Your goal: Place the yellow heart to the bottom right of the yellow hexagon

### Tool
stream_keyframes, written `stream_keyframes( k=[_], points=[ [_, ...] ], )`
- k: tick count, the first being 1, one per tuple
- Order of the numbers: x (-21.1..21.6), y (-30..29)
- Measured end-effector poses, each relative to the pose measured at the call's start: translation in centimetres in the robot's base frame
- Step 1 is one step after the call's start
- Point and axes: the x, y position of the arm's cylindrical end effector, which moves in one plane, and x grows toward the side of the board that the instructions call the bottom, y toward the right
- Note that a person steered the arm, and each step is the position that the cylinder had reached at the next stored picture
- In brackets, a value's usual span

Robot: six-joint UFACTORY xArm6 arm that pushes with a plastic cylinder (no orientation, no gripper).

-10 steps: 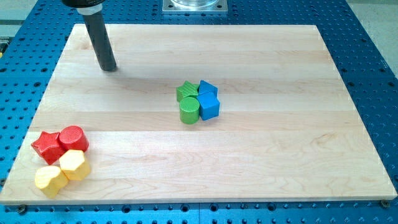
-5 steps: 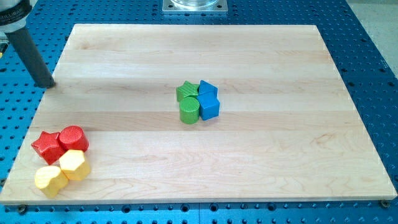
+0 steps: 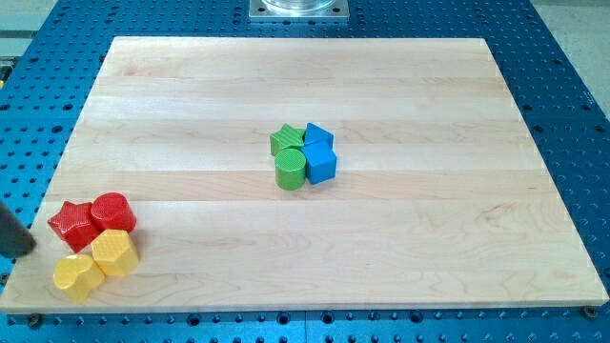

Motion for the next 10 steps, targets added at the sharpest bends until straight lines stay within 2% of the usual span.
stream_keyframes(
  k=[2,3,4,9,10],
  points=[
    [5.0,0.4],
    [5.1,0.9],
    [5.1,4.5],
    [5.1,5.8],
    [4.0,8.2]
  ],
)
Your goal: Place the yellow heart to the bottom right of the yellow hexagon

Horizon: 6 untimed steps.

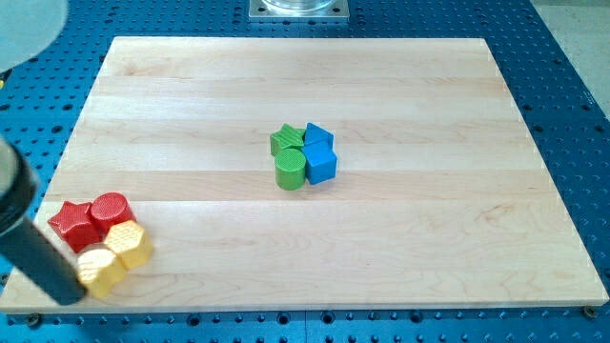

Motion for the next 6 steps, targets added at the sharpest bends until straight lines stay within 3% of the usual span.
stream_keyframes(
  k=[2,4,6],
  points=[
    [-2.1,5.4],
    [-2.1,5.1],
    [1.2,3.2]
  ],
)
